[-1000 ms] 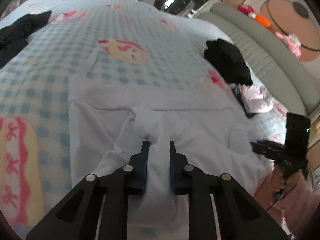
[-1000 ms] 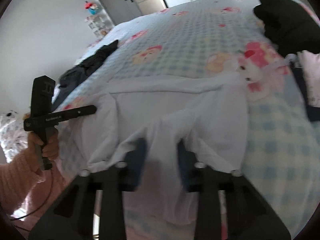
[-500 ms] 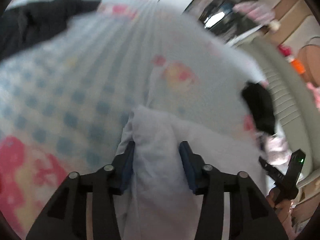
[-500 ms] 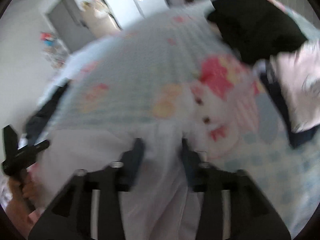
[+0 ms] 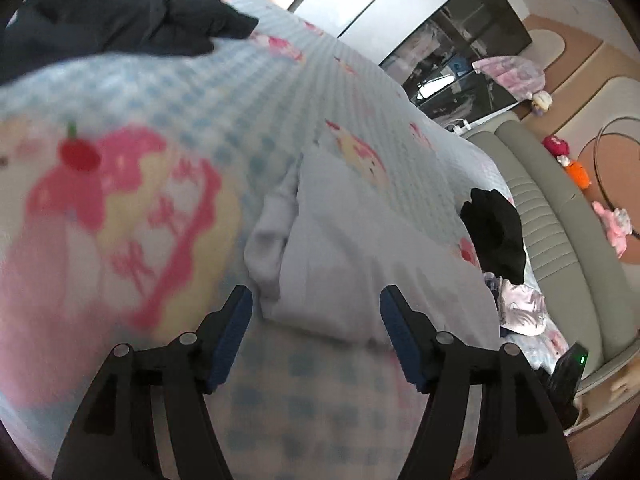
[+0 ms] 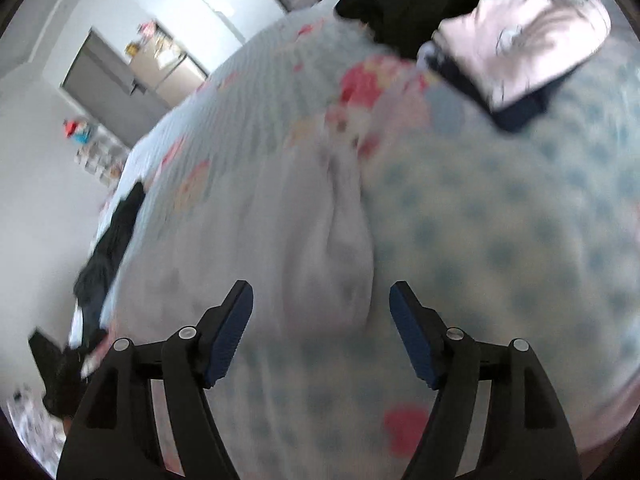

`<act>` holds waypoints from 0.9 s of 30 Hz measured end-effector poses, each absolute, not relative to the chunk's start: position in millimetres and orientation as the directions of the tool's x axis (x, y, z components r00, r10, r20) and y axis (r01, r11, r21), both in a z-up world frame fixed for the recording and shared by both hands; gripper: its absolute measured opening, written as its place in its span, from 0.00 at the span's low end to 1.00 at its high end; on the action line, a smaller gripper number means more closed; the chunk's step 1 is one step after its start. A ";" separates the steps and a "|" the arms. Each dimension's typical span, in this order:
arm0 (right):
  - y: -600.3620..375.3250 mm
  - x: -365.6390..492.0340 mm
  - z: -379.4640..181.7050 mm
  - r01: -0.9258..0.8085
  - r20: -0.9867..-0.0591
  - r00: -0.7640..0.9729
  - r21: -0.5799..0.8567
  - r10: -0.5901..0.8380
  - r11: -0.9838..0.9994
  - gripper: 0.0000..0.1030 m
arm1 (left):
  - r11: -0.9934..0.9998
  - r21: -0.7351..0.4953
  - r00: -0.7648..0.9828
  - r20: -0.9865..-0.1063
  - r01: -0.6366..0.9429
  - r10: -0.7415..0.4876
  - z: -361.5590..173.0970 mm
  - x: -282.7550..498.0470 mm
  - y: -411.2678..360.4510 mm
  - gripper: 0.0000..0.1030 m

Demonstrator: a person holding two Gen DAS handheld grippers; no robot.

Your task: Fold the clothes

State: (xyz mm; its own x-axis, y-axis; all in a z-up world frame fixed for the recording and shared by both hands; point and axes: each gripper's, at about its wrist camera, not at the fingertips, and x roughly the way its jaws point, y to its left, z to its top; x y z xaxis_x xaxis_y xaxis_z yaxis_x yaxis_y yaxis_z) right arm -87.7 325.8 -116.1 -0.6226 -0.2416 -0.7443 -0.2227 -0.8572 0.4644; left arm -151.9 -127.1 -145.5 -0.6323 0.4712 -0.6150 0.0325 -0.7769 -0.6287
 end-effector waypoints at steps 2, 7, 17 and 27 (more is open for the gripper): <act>314.8 -83.7 -120.8 -0.209 -0.764 -0.608 0.416 -0.215 -0.885 0.70 | -0.736 -0.675 -0.632 -0.590 0.043 0.504 -151.8 -156.8 -125.9 0.67; 310.9 -91.6 -125.6 -0.210 -0.739 -0.654 0.386 -0.165 -0.898 0.65 | -0.720 -0.692 -0.626 -0.588 0.059 0.513 -160.1 -171.5 -120.0 0.50; 338.9 -114.3 -143.7 -0.259 -0.661 -0.653 0.652 -0.369 -0.712 0.71 | -0.688 -0.722 -0.569 -0.598 0.077 0.564 -179.2 -180.1 -103.6 0.29; 320.9 -98.6 -94.2 -0.142 -0.635 -0.707 0.559 -0.311 -0.817 0.10 | -0.764 -0.645 -0.620 -0.589 -0.025 0.518 -116.4 -133.9 -111.0 0.08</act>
State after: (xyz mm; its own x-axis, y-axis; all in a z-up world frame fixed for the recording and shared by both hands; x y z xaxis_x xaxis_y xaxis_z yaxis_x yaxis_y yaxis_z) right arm -98.6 320.9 -94.2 -0.7069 -0.3114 -0.6351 -0.1422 -0.8170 0.5589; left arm -133.9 -111.0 -116.4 -0.6204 0.5177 -0.5891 -0.0247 -0.7637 -0.6451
